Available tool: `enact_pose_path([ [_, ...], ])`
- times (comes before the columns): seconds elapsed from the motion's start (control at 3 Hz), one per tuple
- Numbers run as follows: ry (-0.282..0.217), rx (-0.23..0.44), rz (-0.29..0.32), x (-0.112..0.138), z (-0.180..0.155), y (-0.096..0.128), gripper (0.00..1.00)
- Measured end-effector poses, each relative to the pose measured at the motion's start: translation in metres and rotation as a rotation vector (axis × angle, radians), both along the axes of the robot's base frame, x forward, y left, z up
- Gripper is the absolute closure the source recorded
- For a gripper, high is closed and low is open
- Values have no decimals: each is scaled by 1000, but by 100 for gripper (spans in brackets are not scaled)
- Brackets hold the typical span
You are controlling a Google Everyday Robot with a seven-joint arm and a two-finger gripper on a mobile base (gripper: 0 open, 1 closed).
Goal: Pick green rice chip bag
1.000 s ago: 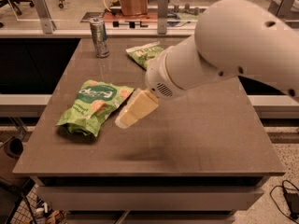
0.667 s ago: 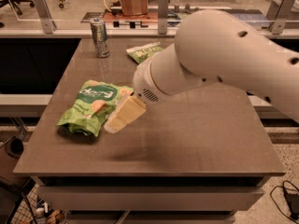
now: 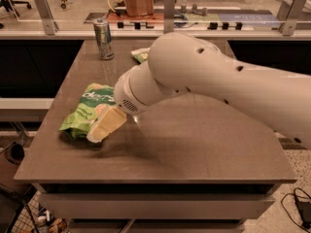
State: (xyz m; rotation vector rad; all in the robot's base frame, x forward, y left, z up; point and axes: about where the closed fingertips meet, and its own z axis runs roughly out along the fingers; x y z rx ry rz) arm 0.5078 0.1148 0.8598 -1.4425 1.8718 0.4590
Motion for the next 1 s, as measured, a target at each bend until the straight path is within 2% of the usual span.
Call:
enact_pose_path([
  [0.33,19,59,44,0,-6,29,0],
  [0.67,43,101,99,-13,-4,59,0],
  [1.0,58,94,132,-36,-3,81,18],
])
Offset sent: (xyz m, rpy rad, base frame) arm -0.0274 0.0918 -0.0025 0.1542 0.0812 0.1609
